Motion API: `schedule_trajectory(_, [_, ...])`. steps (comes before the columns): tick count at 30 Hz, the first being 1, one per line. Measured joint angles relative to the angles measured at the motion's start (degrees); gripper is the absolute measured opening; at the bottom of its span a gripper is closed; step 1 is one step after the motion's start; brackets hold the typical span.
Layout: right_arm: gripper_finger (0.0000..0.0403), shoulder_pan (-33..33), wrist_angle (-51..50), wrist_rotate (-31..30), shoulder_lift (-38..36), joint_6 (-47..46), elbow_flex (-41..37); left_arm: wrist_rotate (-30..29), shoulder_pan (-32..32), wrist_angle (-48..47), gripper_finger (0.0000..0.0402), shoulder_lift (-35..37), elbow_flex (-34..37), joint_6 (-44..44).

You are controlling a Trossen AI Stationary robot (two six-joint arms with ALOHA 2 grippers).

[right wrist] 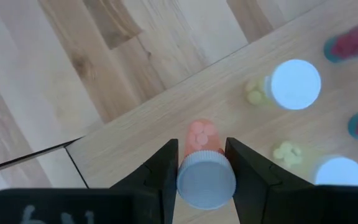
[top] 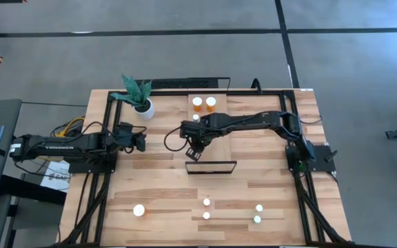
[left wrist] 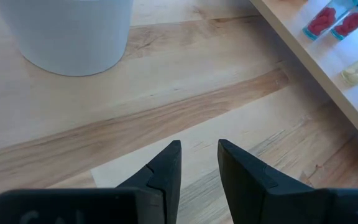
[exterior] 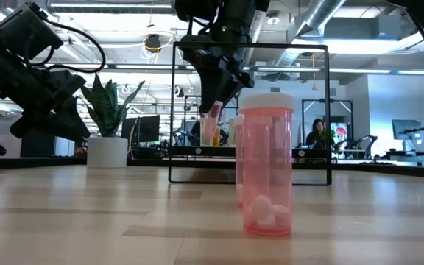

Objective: Pick and place medicine bottles onto shelf by color
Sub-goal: Put the top pink pill bottle on the shelf

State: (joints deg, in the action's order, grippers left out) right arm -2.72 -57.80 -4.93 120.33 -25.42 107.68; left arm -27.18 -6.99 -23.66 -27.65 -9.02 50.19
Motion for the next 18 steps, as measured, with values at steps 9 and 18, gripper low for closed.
schedule_trajectory(9, [0.0138,-1.18,-0.02,0.26,0.0,3.14,-0.02,0.01,0.0,0.0,0.0091,0.0,0.0,0.0])
schedule_trajectory(18, [0.0138,-0.7,-1.06,0.48,0.0,14.41,-0.04,0.02,-0.01,0.0,0.0091,0.01,0.0,0.0])
